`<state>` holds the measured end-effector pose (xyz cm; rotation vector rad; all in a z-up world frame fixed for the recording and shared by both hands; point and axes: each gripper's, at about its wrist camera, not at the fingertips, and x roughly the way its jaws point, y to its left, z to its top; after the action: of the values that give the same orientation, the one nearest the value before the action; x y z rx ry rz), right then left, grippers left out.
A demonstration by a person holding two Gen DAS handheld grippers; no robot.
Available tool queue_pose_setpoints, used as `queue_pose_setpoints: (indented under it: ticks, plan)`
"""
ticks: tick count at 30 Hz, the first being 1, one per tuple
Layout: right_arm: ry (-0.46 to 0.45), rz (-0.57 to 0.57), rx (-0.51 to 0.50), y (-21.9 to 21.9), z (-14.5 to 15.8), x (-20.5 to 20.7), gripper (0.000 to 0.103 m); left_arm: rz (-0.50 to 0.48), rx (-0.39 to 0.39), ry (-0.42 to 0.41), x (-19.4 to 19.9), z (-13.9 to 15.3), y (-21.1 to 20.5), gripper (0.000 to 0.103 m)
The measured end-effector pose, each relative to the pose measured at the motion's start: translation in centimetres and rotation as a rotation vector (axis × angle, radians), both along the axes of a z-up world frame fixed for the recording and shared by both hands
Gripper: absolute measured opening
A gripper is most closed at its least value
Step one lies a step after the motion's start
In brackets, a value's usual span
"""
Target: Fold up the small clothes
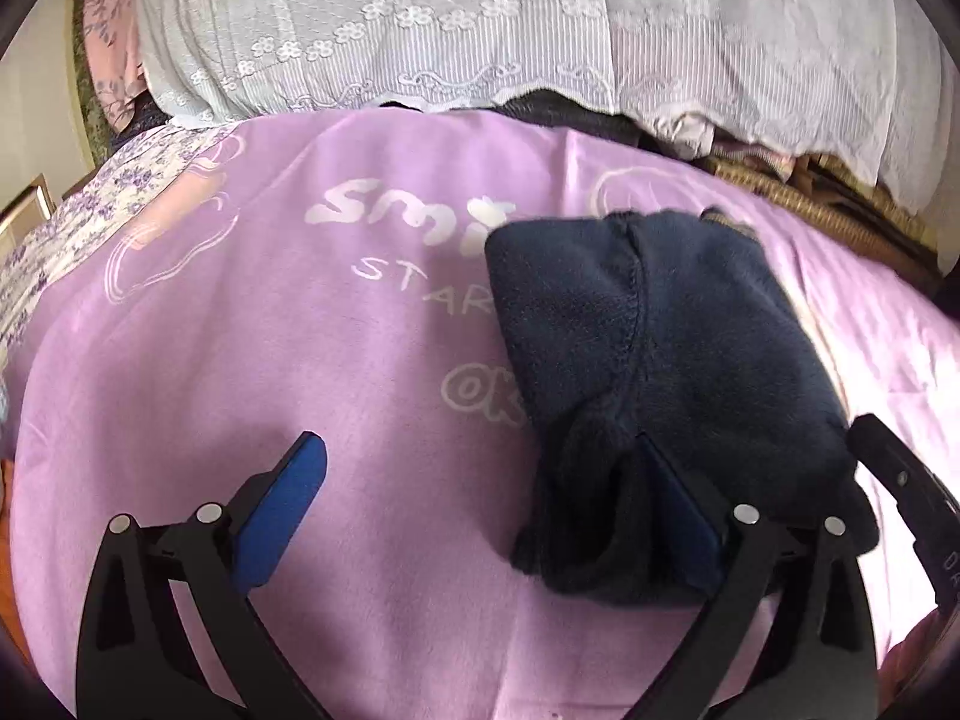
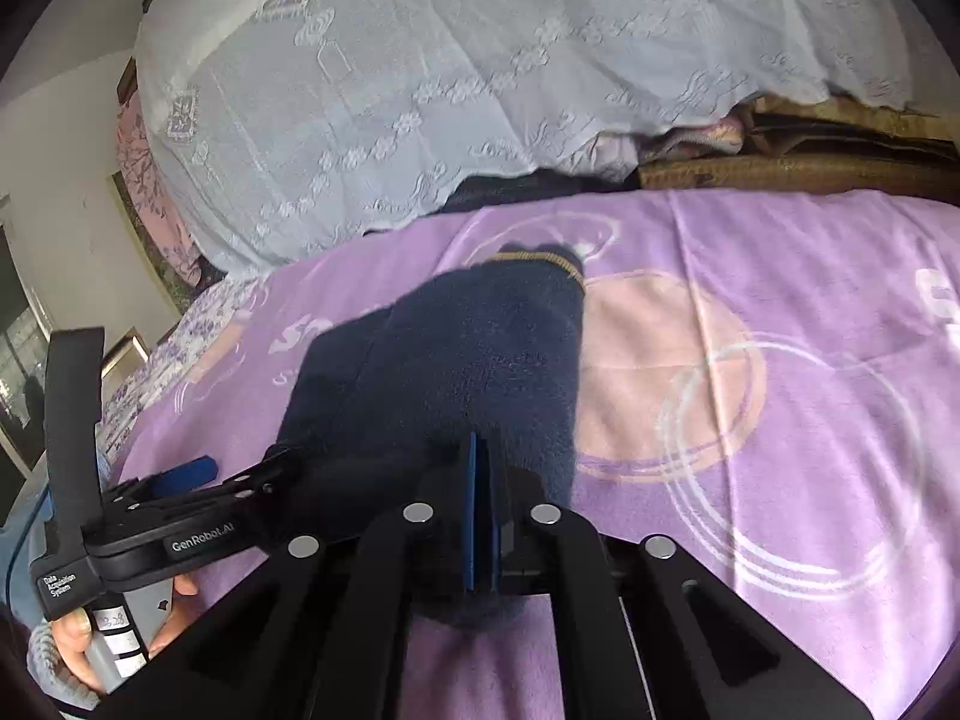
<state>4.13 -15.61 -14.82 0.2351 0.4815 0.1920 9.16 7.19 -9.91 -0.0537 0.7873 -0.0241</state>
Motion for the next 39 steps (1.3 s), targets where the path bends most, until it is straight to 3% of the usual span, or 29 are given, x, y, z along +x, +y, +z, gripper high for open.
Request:
queue_pose_setpoints:
  ticks: [3,5,6,8,11,16,19,22,24,26,28,30,32,33,35,39]
  plan:
    - [-0.055,0.020,-0.033,0.6,0.8,-1.6,0.008,0.014,-0.003,0.007,0.4,-0.3,0.2,0.099]
    - [0.046,0.025,-0.057,1.0,-0.7,-0.4,0.005,0.005,0.010,0.089,1.5,-2.0,0.0,0.099]
    - [0.077,0.028,-0.013,0.4,-1.6,0.1,0.003,0.002,0.002,0.095,1.6,-2.3,0.0,0.099]
    - [0.099,0.049,0.058,-0.8,-1.7,0.5,0.003,-0.003,0.018,0.086,1.6,-2.0,-0.2,0.099]
    - [0.086,0.042,0.038,-0.5,-1.8,0.2,0.003,-0.003,0.025,0.067,1.3,-1.4,-0.2,0.099]
    - [0.073,0.039,0.051,-0.7,-1.5,-0.1,0.005,0.010,-0.105,0.009,0.6,0.8,1.5,0.098]
    - [0.030,0.031,0.075,-0.6,0.4,-0.1,0.009,0.001,-0.156,-0.032,0.6,2.0,1.8,0.098]
    - [0.026,0.044,0.048,0.4,2.7,2.1,0.009,-0.027,-0.140,-0.042,1.1,2.0,0.8,0.098]
    - [0.039,0.047,0.026,1.1,4.1,4.6,0.009,-0.040,-0.071,-0.038,1.4,1.5,-0.4,0.098]
    - [0.071,0.037,-0.001,1.7,4.9,7.7,0.009,-0.033,0.009,-0.013,2.1,0.5,-1.3,0.098]
    - [0.111,0.041,-0.014,2.1,4.6,9.8,0.009,-0.030,0.051,0.066,3.4,-1.4,-1.8,0.099]
    - [0.174,0.026,-0.091,2.8,3.3,12.0,0.027,-0.026,0.014,0.080,3.8,-1.7,-1.4,0.099]
    - [0.227,0.034,-0.140,2.8,0.7,13.3,0.027,-0.040,-0.016,0.101,4.2,-1.8,-1.1,0.099]
    - [0.207,0.038,-0.119,2.4,0.4,13.2,0.026,-0.044,-0.031,0.106,4.4,-2.0,-0.9,0.099]
    - [0.218,0.042,-0.055,1.5,0.4,13.2,0.024,-0.045,-0.046,0.113,4.5,-2.0,-0.8,0.099]
    - [0.194,0.028,-0.036,1.3,0.9,12.3,0.025,-0.043,-0.058,0.116,4.4,-1.9,-0.7,0.099]
